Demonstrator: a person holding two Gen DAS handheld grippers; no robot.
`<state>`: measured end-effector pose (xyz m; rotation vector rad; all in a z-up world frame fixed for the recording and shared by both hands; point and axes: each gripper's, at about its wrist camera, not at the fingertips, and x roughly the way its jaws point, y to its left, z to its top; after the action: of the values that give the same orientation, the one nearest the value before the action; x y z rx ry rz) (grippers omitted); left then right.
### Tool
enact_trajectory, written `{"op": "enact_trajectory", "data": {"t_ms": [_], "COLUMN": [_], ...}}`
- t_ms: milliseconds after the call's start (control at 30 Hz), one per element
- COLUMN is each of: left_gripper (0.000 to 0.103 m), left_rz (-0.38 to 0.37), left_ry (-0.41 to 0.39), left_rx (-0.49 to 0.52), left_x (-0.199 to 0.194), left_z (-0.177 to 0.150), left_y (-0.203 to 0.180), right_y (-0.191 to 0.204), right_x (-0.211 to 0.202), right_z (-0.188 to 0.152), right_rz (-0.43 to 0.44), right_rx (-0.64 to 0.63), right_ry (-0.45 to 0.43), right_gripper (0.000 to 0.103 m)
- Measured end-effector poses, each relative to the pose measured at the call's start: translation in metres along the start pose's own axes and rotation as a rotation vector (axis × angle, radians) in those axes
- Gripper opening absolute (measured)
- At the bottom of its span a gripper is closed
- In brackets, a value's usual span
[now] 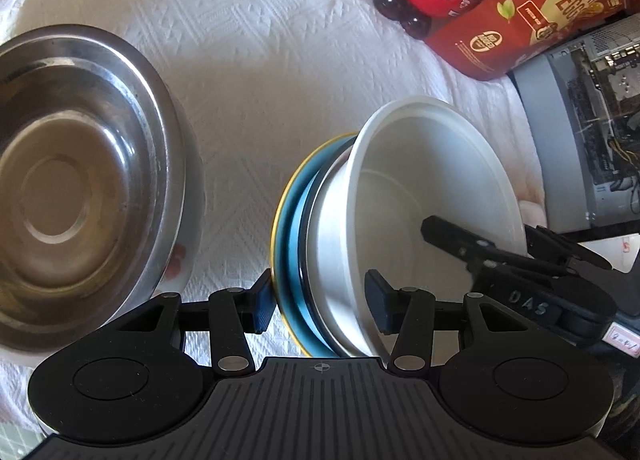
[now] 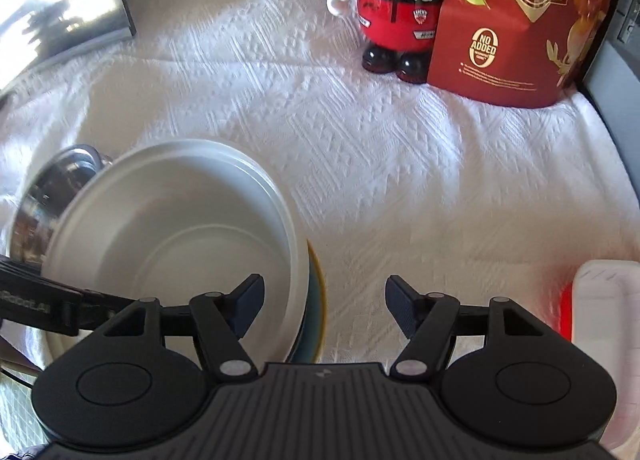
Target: Organize plates and bowls
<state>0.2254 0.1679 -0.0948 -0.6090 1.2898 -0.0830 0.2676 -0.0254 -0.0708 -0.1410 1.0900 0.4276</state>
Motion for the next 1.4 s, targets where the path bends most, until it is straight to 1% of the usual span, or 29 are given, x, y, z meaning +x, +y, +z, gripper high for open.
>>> {"op": "enact_trajectory", "data": {"t_ms": [67,100,167,233,500,567,600,700,767,833,933,1033,1067,1100,1133,1400], "left_gripper": [0.053,0.054,0.055,0.055,0.055,0.055,0.055,0.056,0.059,0.059,0.059,0.059,0.059,0.059,0.059,0.060], "left_rz": [0.015,0.021,0.036,0.053,0.105,0.106,0.104,0.097,0.076,0.065,0.061,0.039,0.029,0.023,0.023,0.057], "left_ry": [-0.013,-0.019,-0.022,-0.022,-0.041,-0.042,-0.041,-0.046,-0.051,-0.047,-0.039,-0.035,-0.033,-0.031,-0.028,-0.007], "left_rx": [-0.024,-0.039,-0.041,-0.040,-0.090,-0.098,-0.101,-0.089,-0.081,-0.090,-0.072,-0.082,-0.081,-0.080,-0.076,-0.052], "left_x": [0.001,0.001,0.002,0.002,0.005,0.004,0.004,0.003,0.003,0.002,0.002,0.000,-0.001,-0.001,-0.001,0.000], "left_z": [-0.001,-0.002,-0.002,-0.001,-0.001,-0.001,0.000,-0.001,-0.002,-0.003,-0.005,-0.007,-0.006,-0.006,-0.006,-0.004], "left_y": [-0.002,-0.003,-0.005,-0.007,-0.013,-0.011,-0.011,-0.010,-0.007,-0.004,-0.004,-0.001,0.000,0.000,-0.001,-0.007], "right_y": [-0.011,-0.016,-0.023,-0.029,-0.027,-0.026,-0.025,-0.023,-0.023,-0.023,-0.022,-0.021,-0.020,-0.020,-0.020,-0.015], "right_x": [0.001,0.006,0.016,0.025,0.044,0.045,0.046,0.048,0.049,0.048,0.046,0.048,0.047,0.047,0.046,0.039], "right_z": [0.000,0.002,0.005,0.006,0.008,0.010,0.010,0.012,0.013,0.013,0.012,0.016,0.019,0.019,0.019,0.017], "right_rz": [0.035,0.065,0.151,0.225,0.397,0.430,0.440,0.448,0.448,0.442,0.439,0.440,0.419,0.419,0.401,0.338], "right_rx": [0.025,0.033,0.066,0.095,0.052,0.034,0.025,0.026,0.032,0.051,0.073,0.095,0.103,0.103,0.095,0.081], "right_ry": [-0.013,0.014,0.079,0.123,0.224,0.237,0.242,0.247,0.246,0.239,0.224,0.218,0.214,0.214,0.210,0.197], "right_gripper": [0.068,0.068,0.068,0.068,0.067,0.063,0.063,0.063,0.063,0.063,0.064,0.063,0.063,0.063,0.063,0.063]}}
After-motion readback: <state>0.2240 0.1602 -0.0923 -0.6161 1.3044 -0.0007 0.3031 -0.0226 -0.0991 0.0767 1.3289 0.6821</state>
